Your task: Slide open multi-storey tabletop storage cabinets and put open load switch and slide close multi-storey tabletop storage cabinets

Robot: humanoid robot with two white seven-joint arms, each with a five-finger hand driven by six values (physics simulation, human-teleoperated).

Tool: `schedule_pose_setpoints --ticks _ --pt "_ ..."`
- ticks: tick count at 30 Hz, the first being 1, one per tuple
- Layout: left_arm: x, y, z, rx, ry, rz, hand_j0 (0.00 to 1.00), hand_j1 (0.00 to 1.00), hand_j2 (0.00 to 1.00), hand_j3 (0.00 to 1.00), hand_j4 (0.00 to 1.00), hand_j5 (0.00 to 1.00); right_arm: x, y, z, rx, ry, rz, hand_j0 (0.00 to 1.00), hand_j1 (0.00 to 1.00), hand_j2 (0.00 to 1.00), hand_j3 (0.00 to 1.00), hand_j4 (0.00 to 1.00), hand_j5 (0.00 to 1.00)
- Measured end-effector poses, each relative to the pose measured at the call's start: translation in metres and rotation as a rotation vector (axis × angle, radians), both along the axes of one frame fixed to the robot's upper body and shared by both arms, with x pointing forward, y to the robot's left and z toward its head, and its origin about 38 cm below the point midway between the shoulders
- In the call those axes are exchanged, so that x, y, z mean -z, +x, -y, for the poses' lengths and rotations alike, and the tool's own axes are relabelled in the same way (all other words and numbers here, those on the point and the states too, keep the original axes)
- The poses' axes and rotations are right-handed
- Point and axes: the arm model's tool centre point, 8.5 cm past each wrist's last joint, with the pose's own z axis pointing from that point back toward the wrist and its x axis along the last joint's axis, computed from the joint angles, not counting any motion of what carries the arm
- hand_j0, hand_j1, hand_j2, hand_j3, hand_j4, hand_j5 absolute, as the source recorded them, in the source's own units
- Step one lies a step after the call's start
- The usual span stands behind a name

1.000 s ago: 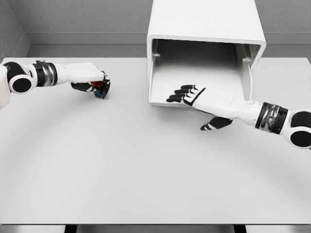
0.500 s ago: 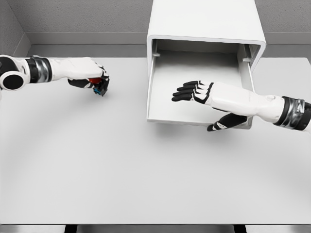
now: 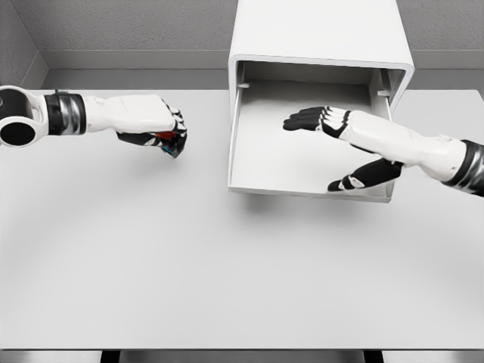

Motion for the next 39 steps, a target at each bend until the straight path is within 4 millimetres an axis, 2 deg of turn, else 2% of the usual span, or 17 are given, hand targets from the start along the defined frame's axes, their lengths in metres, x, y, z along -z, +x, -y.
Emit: schedule_pose_setpoints --ticks 6,10,14,17,27,34,39 --pt "-0.019 -0.014 0.006 0.054 -0.008 0.030 0.40 0.40 0.40 0.40 0.40 0.40 -0.008 0.002 0.003 0.008 0.016 0.005 1.00 1.00 1.00 1.00 1.00 1.00" --pt "-0.026 -0.020 0.010 0.077 -0.016 0.039 0.40 0.40 0.40 0.40 0.40 0.40 -0.012 0.001 0.017 0.038 -0.011 0.008 1.00 1.00 1.00 1.00 1.00 1.00" --pt "-0.032 -0.025 0.012 0.096 -0.022 0.048 0.39 0.39 0.39 0.39 0.39 0.39 -0.012 0.000 0.023 0.050 -0.023 0.005 1.00 1.00 1.00 1.00 1.00 1.00" --pt "-0.042 -0.030 0.010 0.106 -0.027 0.062 0.39 0.39 0.39 0.39 0.39 0.39 -0.012 -0.001 0.027 0.059 -0.033 0.001 1.00 1.00 1.00 1.00 1.00 1.00" --pt "-0.072 -0.044 0.024 0.169 -0.064 0.105 0.38 0.38 0.38 0.38 0.38 0.38 -0.012 -0.006 0.049 0.104 -0.079 -0.010 1.00 1.00 1.00 1.00 1.00 1.00" --pt "-0.088 -0.059 0.023 0.199 -0.078 0.129 0.38 0.38 0.38 0.38 0.38 0.38 -0.015 -0.005 0.049 0.110 -0.070 -0.001 1.00 1.00 1.00 1.00 1.00 1.00" --pt "-0.094 -0.065 0.012 0.184 -0.083 0.137 0.38 0.38 0.38 0.38 0.38 0.38 -0.018 -0.004 0.050 0.118 -0.053 0.010 1.00 1.00 1.00 1.00 1.00 1.00"
